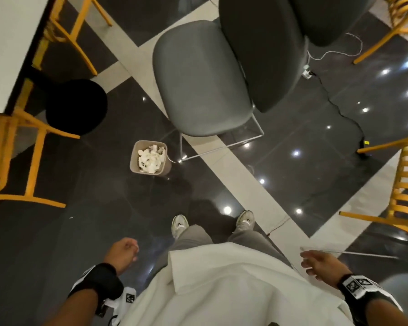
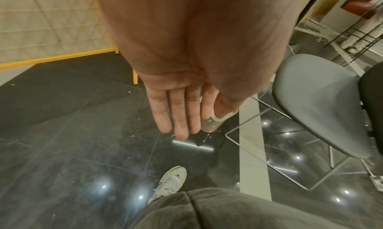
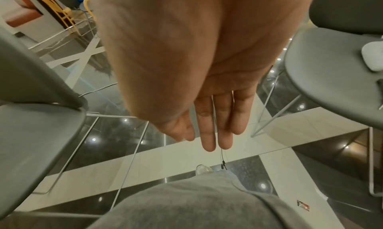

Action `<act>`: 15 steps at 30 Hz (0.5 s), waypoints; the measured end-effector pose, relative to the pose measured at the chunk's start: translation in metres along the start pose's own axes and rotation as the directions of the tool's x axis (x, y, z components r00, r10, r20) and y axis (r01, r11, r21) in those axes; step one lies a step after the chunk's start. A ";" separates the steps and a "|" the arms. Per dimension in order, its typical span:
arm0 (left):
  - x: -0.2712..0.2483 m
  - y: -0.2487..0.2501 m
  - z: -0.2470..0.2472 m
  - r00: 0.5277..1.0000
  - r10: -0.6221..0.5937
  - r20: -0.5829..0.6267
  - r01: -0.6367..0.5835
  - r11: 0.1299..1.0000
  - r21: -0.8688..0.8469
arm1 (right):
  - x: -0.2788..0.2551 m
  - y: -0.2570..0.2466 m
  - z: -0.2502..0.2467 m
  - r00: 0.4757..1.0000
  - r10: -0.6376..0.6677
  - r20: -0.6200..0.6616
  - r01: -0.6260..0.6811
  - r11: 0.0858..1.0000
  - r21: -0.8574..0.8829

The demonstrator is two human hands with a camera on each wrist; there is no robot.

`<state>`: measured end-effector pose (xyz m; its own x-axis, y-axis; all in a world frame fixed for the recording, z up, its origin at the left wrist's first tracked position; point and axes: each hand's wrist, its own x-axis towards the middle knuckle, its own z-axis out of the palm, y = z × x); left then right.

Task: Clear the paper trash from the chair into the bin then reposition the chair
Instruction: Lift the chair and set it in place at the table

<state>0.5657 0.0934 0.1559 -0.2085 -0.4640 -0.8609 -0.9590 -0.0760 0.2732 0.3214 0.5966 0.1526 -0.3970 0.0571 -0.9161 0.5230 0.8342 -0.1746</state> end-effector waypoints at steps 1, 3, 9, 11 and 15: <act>-0.002 0.014 0.014 1.000 0.005 0.000 -0.005 1.000 0.010 | 0.003 0.008 -0.013 1.000 -0.001 -0.003 0.001 1.000 0.002; -0.006 0.041 0.042 0.999 0.037 0.007 -0.038 0.999 0.040 | 0.013 0.023 -0.038 1.000 -0.014 -0.009 0.014 1.000 -0.003; -0.011 0.130 0.117 0.987 0.160 0.026 -0.161 0.983 0.091 | 0.047 0.036 -0.111 0.998 -0.060 -0.008 0.060 0.997 -0.040; -0.007 0.156 0.134 0.982 0.185 0.039 -0.188 0.978 0.090 | 0.055 0.032 -0.132 0.997 -0.083 -0.009 0.082 0.996 -0.042; 0.002 0.202 0.159 0.986 0.160 0.055 -0.163 0.985 0.061 | 0.070 0.013 -0.173 0.997 -0.081 0.018 0.083 0.992 -0.094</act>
<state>0.3408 0.2174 0.1417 -0.3691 -0.4210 -0.8285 -0.9221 0.0545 0.3831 0.1701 0.7066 0.1488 -0.4246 -0.0208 -0.9051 0.4154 0.8838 -0.2152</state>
